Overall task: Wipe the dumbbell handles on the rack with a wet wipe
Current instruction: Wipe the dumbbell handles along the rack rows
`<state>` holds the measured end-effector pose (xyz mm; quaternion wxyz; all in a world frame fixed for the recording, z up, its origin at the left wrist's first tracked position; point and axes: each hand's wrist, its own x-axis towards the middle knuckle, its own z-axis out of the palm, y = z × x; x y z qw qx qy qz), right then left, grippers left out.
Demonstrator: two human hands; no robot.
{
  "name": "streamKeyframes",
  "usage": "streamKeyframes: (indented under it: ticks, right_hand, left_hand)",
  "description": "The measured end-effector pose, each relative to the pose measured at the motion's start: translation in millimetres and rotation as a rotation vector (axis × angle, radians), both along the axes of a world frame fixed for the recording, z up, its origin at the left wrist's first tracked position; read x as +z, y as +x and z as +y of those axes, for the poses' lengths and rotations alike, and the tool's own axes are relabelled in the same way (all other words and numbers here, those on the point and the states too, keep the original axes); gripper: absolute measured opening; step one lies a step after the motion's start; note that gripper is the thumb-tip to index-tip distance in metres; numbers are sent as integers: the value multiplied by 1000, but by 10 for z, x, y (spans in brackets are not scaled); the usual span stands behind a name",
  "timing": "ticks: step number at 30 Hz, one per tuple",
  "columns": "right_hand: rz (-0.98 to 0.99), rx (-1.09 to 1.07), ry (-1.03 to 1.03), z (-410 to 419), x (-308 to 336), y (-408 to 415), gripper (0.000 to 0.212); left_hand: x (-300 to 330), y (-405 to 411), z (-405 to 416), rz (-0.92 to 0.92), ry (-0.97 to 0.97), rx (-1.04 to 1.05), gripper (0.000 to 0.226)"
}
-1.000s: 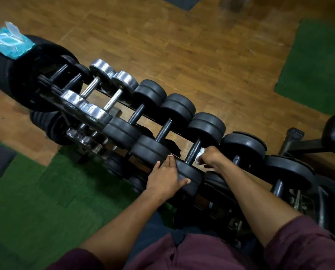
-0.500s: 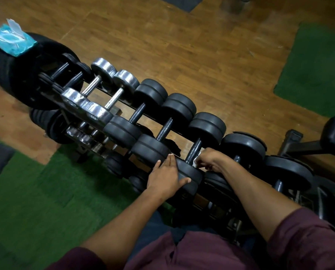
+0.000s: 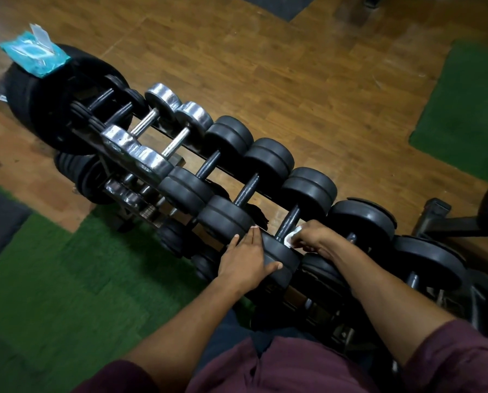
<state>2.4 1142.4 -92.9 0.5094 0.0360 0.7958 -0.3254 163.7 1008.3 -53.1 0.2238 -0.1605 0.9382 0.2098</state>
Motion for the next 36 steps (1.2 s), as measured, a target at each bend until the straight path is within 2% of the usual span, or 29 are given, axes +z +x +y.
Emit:
streamKeyframes:
  ticks: [2,6,9,11,15,18,20,22,26,28,30,32,36]
  right_hand:
    - [81,-101,-16,8,-47,-7,10]
    - [288,-285,-76,10,-106,-54,24]
    - [354,-279,-1,-18,-95,-27,17]
    - [362,-182,41,-30,-53,15,16]
    - [203,139,117,-65,12,87,14]
    - [163,210,134,-96,24,74,23]
    - [165,268,128,-104,117,45,20]
    - [297,412,155,-119,257,29,14]
    - [903,658,219,-269,482,16,17]
    - [1067,790,249,-401,490,-51,10]
    - [1037,991,281,-508,417,-122,17]
    - [927,1165,301,-548,290,-183,20]
    - [707,1245,318,-606,206,-257,16]
  left_hand:
    - [-14,0,-3,5,0,3,106]
    - [-19,-6,-2,0,-3,3,106]
    - [-15,-4,4,3,-6,6,106]
    - [-26,-6,3,0,-7,8,107]
    - [-37,-2,-3,-3,-8,7,107]
    - [-34,-3,7,-1,-4,10,107]
    - [-38,-7,10,3,-3,15,108]
    - [-45,-9,5,3,-2,20,108]
    - [-41,-12,8,-5,6,24,108]
    - [-40,-16,10,-1,3,30,108]
    - [-40,-17,9,1,3,30,108]
    - [-38,-11,14,4,-1,28,108]
    - [-46,4,13,12,0,31,108]
